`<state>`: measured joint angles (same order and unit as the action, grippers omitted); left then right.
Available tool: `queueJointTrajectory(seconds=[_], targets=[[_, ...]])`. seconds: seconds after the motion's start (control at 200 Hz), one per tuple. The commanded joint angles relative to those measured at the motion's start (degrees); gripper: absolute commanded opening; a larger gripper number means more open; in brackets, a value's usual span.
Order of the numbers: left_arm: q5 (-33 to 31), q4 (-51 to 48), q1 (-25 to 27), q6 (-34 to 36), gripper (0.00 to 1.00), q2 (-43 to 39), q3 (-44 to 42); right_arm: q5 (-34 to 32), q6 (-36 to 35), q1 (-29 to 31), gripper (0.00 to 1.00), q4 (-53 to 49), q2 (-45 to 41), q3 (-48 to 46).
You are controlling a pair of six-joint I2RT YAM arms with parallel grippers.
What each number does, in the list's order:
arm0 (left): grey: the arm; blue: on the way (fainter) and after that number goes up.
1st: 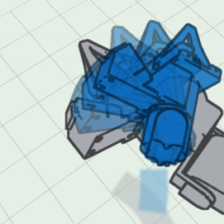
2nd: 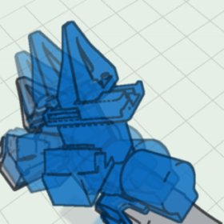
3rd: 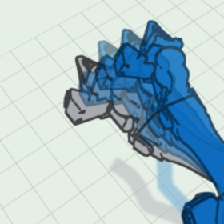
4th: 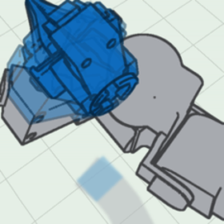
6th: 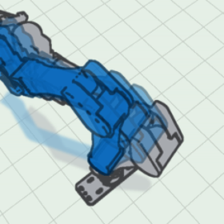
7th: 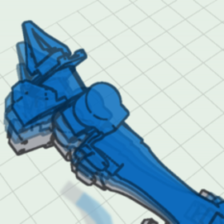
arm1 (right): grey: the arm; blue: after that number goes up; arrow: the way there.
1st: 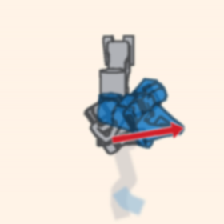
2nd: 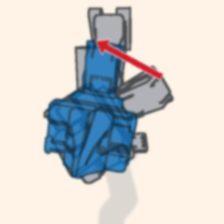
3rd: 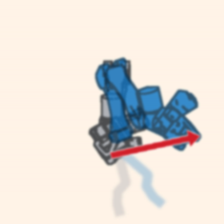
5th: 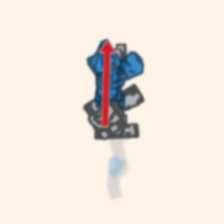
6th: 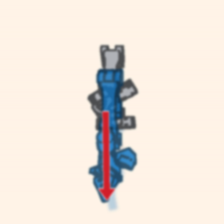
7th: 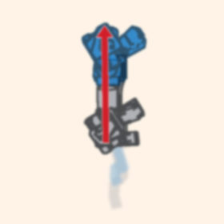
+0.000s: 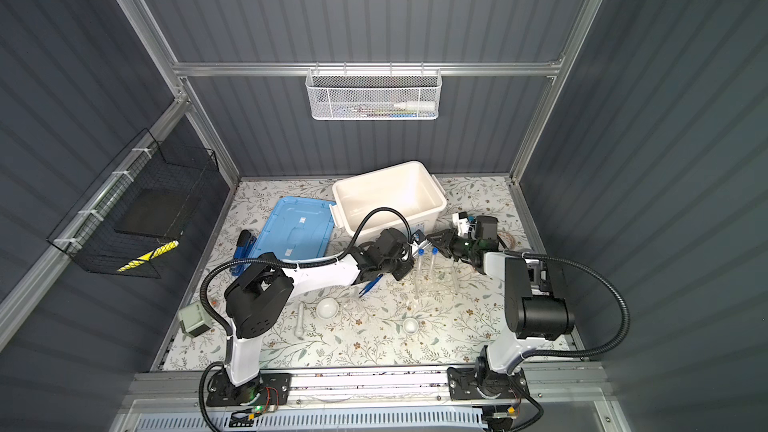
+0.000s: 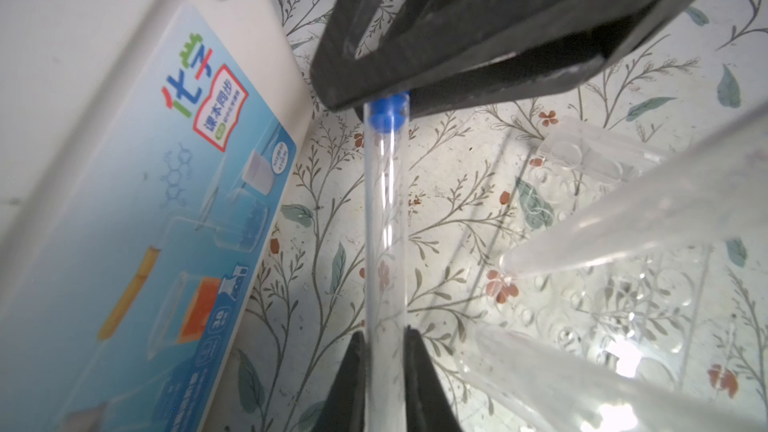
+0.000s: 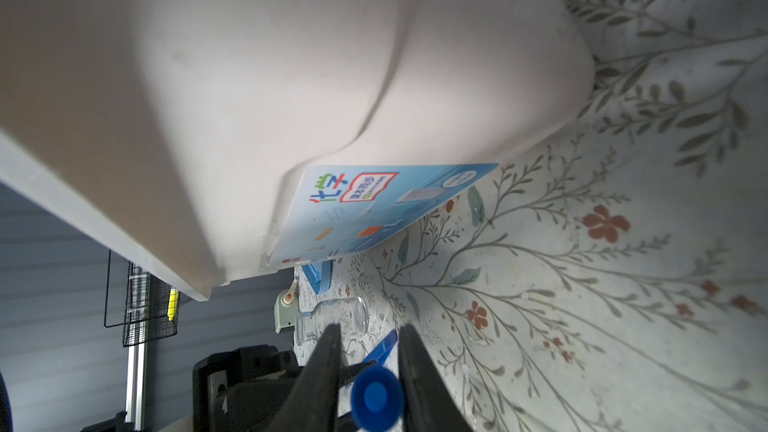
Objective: Organize the chemistry lab equipment
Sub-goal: 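Close the right gripper on the tube's blue cap above the left gripper, then open the left gripper and pull the right gripper back with the tube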
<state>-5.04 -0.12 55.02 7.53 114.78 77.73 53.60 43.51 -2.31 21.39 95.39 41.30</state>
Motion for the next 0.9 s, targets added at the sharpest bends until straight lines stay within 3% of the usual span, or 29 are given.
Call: queueJointTrajectory(seconds=[0.0, 0.295, 0.625, 0.895], targets=[[1.1, 0.7, -0.3, 0.1, 0.17, -0.3, 0.0, 0.4, -0.4, 0.3, 0.24, 0.2, 0.0, 0.9], [0.5, 0.1, -0.3, -0.5, 0.22, -0.1, 0.7, -0.1, -0.4, 0.4, 0.16, 0.2, -1.1, 0.3], [-3.6, -0.1, -0.4, -0.7, 0.54, -1.7, -0.7, -5.9, -2.9, 0.3, 0.14, -3.4, -3.6, 0.7], [-6.9, -0.3, -0.3, -1.1, 0.65, -4.4, -3.7, -14.1, -8.2, -0.3, 0.14, -10.9, -7.1, 2.9]])
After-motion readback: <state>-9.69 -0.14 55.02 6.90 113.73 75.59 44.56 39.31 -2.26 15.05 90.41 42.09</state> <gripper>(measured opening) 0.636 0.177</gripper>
